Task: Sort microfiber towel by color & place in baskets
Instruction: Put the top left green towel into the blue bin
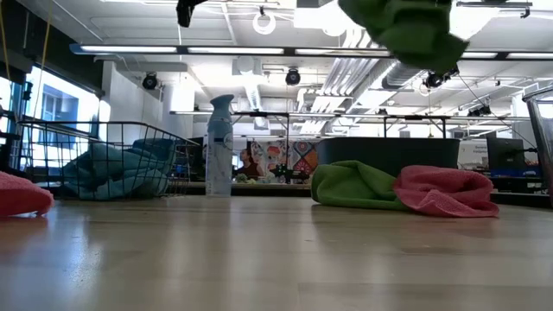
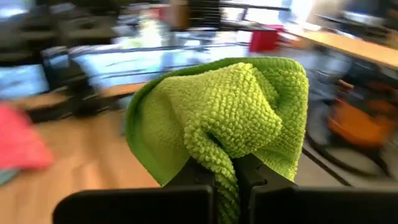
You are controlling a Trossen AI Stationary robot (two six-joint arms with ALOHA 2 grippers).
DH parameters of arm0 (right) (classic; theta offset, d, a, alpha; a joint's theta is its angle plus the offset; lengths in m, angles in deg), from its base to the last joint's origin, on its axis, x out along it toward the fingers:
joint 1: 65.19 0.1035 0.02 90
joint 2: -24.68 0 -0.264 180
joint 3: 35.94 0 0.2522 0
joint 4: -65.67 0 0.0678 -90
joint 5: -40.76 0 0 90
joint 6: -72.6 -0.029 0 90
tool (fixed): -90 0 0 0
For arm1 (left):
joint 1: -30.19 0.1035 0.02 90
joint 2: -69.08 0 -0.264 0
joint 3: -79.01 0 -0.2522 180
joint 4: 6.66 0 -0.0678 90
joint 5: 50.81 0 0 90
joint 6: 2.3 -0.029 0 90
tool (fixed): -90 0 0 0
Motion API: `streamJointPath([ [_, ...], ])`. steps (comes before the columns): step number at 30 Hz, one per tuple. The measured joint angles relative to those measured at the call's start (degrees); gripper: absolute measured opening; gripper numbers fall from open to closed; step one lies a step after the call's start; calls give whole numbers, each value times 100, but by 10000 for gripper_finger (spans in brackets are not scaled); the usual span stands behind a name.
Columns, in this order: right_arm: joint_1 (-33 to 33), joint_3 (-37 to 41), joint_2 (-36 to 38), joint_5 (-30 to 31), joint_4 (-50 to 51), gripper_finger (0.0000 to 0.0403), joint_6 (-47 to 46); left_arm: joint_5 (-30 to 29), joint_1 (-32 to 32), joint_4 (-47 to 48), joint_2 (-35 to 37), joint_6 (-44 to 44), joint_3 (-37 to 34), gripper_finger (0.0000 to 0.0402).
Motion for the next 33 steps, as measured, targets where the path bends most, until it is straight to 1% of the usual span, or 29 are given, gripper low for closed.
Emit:
streamJointPath([
  [2, -354, 93, -35, 358, -79, 1, -412, -81, -52, -225, 9, 69, -100, 139],
  [4, -895, 3, -187, 365, -90, 1, -712, -248, -101, -239, 9, 86, -102, 139],
  [6, -1551, -213, -431, -86, -48, 1, -829, -377, -124, -239, 11, 62, -102, 139],
  [8, -2248, -540, -760, -707, 87, 1, -878, -455, -135, -250, 11, 44, -102, 139],
  [10, -2904, -876, -1183, -1115, 500, 1, -1024, -464, -135, -364, 11, 47, -102, 139],
  [12, -3517, -1129, -1659, -1521, 967, 1, -1426, -426, -135, -507, 13, 103, -102, 139],
  [14, -4024, -1278, -2083, -1985, 1329, 1, -1856, -334, -135, -547, 13, 189, -102, 139],
  [16, -4368, -1296, -2428, -2449, 1492, 1, -2152, -236, -136, -536, 11, 261, -102, 138],
  [18, -4579, -1198, -2735, -2747, 1548, 1, -2246, -208, -162, -537, 13, 341, -102, 138],
  [24, -4838, -863, -3381, -2790, 1435, 1, -2645, -237, -309, -534, 11, 295, -102, 138],
  [33, -4642, -796, -4029, -2953, 1395, 1, -3003, -267, -475, -534, 9, 293, -102, 138],
])
